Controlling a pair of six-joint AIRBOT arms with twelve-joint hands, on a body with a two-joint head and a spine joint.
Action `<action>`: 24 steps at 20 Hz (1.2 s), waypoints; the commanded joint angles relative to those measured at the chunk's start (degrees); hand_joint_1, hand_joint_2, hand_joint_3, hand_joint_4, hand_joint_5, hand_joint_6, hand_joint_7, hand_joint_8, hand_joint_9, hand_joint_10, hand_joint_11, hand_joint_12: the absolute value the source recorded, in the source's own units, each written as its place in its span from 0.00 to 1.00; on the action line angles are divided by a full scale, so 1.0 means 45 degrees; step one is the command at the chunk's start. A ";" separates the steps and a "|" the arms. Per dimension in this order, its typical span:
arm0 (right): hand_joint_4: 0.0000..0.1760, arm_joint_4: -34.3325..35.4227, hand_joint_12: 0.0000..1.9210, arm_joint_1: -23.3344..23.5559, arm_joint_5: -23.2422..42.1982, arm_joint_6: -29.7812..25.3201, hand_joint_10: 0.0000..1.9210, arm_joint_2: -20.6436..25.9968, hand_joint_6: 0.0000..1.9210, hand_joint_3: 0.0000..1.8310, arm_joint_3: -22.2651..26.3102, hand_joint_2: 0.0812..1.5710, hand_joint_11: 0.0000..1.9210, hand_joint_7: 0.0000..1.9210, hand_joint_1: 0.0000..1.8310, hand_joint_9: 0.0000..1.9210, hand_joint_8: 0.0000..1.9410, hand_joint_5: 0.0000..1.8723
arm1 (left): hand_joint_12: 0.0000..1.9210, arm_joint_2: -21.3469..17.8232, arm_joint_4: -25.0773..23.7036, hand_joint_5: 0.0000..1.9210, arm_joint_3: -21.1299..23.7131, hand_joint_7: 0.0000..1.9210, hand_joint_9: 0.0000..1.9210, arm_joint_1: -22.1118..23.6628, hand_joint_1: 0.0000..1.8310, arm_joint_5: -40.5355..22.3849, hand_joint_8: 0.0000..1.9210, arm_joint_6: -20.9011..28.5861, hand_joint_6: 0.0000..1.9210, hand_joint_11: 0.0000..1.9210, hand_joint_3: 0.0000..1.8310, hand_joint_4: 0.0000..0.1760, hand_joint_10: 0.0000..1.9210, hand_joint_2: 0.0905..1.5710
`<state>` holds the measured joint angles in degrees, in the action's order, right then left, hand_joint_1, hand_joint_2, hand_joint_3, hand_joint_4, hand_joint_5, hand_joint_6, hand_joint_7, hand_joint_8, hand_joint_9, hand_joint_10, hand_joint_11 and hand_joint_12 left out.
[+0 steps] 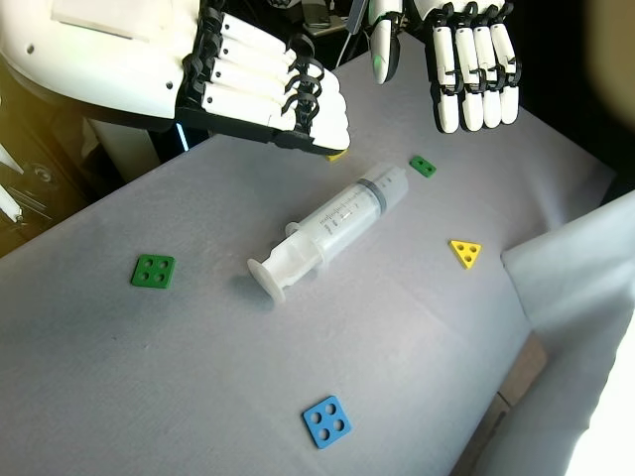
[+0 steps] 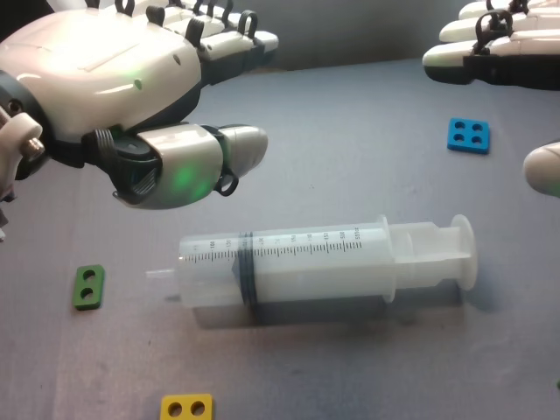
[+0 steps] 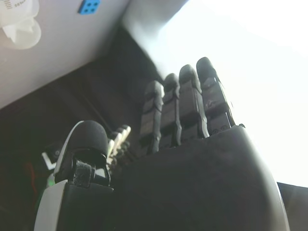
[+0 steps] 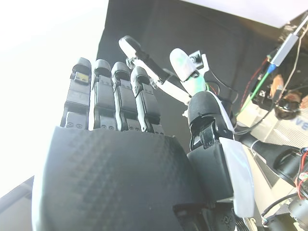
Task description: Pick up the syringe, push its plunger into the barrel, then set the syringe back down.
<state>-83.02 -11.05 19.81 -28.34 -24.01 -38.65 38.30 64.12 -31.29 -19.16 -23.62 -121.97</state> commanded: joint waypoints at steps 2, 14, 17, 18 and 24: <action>0.00 0.0538 0.05 0.0079 -0.0140 -0.0236 0.00 -0.0044 0.00 0.00 0.0051 0.90 0.00 0.05 0.00 0.03 0.00 0.08 | 0.14 0.0021 -0.0299 0.10 0.0057 0.07 0.05 -0.0240 0.00 -0.1085 0.00 0.0021 0.00 0.00 0.00 0.00 0.00 0.96; 0.00 0.0538 0.09 0.0016 -0.0470 -0.0292 0.00 -0.0054 0.01 0.00 0.0217 0.90 0.00 0.08 0.00 0.04 0.00 0.12 | 0.09 0.3246 -0.1708 0.01 -0.0451 0.00 0.01 -0.2719 0.15 -0.4229 0.00 0.2623 0.00 0.00 0.00 0.00 0.00 0.68; 0.00 0.0538 0.06 0.0016 -0.0469 -0.0233 0.00 -0.0054 0.00 0.00 0.0222 0.90 0.00 0.08 0.00 0.04 0.00 0.11 | 0.08 0.4453 -0.1669 0.01 -0.0838 0.00 0.00 -0.3064 0.32 -0.4693 0.00 0.2604 0.00 0.00 0.00 0.00 0.00 0.60; 0.00 0.0538 0.06 0.0016 -0.0469 -0.0199 0.00 -0.0054 0.00 0.00 0.0226 0.90 0.00 0.08 0.00 0.04 0.00 0.11 | 0.08 0.4742 -0.1601 0.01 -0.0967 0.00 0.00 -0.3147 0.33 -0.4813 0.00 0.2492 0.00 0.00 0.00 0.00 0.00 0.60; 0.00 0.0536 0.04 0.0014 -0.0458 -0.0092 0.00 -0.0055 0.00 0.00 0.0273 0.90 0.00 0.06 0.00 0.03 0.00 0.10 | 0.10 0.5940 -0.1315 0.00 -0.2034 0.00 0.00 -0.3796 0.43 -0.5101 0.00 0.2389 0.00 0.00 0.00 0.00 0.00 0.55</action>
<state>-82.67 -11.66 16.62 -28.49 -24.25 -37.67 64.95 61.39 -40.64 -36.80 -43.29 -111.15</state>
